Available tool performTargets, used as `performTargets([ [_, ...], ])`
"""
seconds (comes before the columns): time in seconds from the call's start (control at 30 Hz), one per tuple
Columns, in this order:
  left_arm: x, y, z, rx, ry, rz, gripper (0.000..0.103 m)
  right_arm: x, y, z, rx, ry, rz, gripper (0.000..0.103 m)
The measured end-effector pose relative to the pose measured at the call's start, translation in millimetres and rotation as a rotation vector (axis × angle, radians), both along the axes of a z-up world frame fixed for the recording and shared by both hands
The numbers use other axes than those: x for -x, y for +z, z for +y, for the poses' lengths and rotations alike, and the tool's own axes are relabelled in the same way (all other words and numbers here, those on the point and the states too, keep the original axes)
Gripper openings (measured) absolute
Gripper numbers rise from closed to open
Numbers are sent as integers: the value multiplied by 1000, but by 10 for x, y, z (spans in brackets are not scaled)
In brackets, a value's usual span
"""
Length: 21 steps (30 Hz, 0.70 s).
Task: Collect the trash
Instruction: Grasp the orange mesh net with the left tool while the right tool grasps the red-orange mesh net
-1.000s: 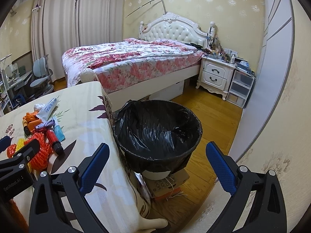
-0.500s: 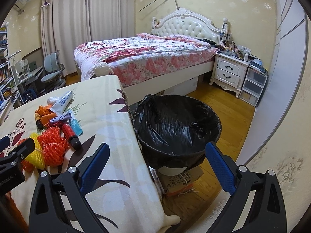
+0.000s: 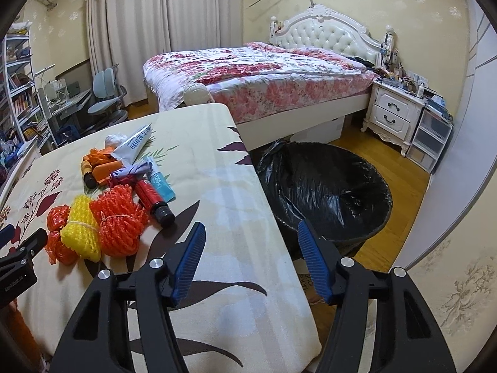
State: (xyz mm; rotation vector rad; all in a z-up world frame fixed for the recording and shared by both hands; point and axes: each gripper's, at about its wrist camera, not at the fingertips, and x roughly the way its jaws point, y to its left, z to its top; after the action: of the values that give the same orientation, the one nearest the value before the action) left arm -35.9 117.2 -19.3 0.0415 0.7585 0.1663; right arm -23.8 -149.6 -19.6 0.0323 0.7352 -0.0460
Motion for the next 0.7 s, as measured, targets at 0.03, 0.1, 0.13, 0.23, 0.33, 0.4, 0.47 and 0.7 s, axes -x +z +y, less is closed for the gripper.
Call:
performTargets([
  [0.03,-3,-13,23,7,0,8,87,-14,-3,18,0,5,3,61],
  [0.1,-22,-34,26,16,-5,14,87,-39,-11,47,1,12,8,61],
  [0.13,-29,-35,15,14,-12,12,87,-40,-13,64,2,16,9,61],
  [0.23,-60,-25,-26,20,-30,6,87,-36,-29,95,7,24,15,61],
  [0.33,-121,-58,-47,22,-33,6,87,-36,-45,115,8,27,20,61],
  [0.4,-174,-109,-60,15,-37,20,87,-49,-54,123,8,28,24,61],
  [0.47,-224,-171,-57,15,-45,41,87,-49,-59,129,6,31,27,61],
  [0.7,-242,-249,-78,46,-106,52,53,-34,-91,202,7,57,39,61],
])
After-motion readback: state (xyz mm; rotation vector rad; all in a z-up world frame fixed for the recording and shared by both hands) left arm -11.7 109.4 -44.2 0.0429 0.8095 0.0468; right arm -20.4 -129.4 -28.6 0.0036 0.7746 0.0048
